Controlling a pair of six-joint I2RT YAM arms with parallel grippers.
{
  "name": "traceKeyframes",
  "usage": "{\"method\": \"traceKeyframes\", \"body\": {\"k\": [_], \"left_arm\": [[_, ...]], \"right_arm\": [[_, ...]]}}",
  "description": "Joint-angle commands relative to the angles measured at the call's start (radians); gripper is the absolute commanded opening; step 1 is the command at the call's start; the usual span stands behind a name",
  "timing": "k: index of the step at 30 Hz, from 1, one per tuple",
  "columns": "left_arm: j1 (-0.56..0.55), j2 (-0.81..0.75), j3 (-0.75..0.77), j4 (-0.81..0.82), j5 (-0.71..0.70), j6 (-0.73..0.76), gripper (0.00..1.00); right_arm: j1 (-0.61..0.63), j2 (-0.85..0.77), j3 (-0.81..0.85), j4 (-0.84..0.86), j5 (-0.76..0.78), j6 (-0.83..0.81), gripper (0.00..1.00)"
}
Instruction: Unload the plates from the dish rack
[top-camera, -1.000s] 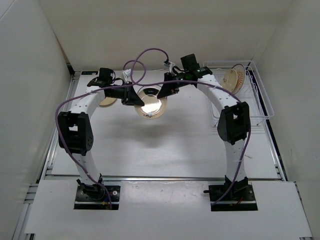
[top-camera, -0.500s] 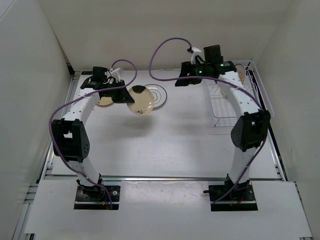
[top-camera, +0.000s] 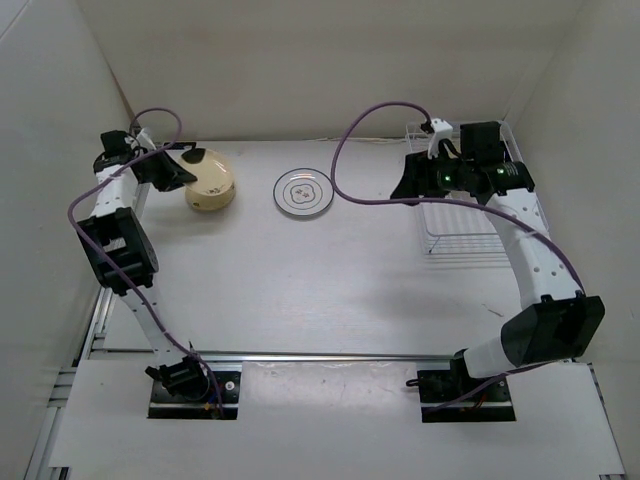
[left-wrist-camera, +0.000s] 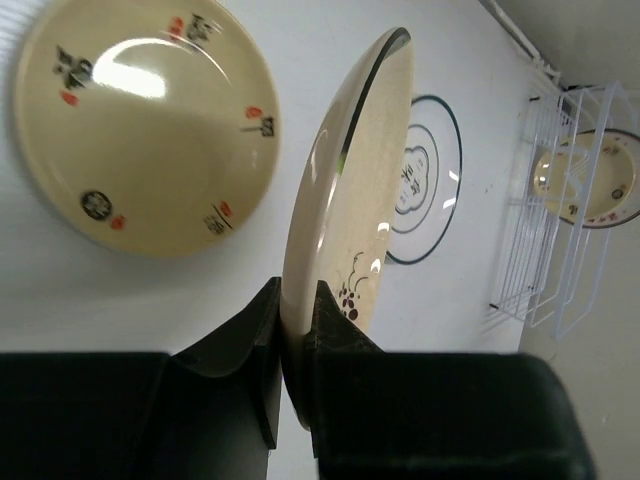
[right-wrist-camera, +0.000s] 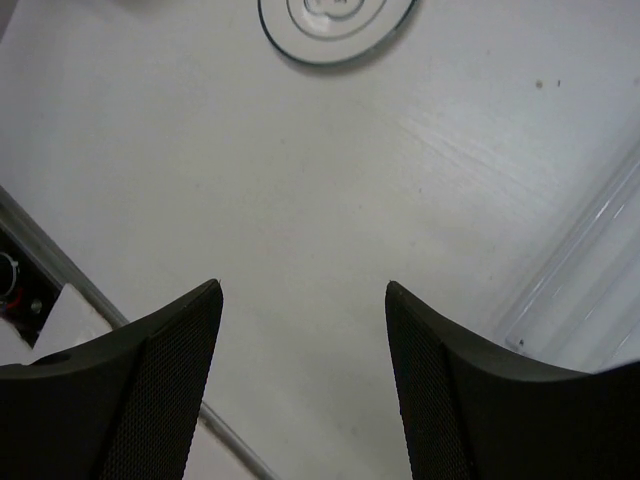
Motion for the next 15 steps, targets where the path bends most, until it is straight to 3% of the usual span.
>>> {"method": "traceKeyframes", "body": {"k": [1, 5, 15], "left_arm": [[0.028, 0.069, 0.098, 0.013, 0.139, -0.006, 0.10], [0.039, 0.173, 0.133, 0.013, 0.238, 0.003, 0.10], [0.059, 0.340, 0.216, 0.013, 0.262, -0.024, 0.10]], "right_arm": [[-0.029, -0.056, -0.075, -0.025, -0.043, -0.029, 0.70], [-0.049, -0.067, -0.098, -0.034, -0.052, -0.029, 0.70], [-0.049, -0.076, -0.121, -0.043, -0.080, -0.038, 0.70]]}}
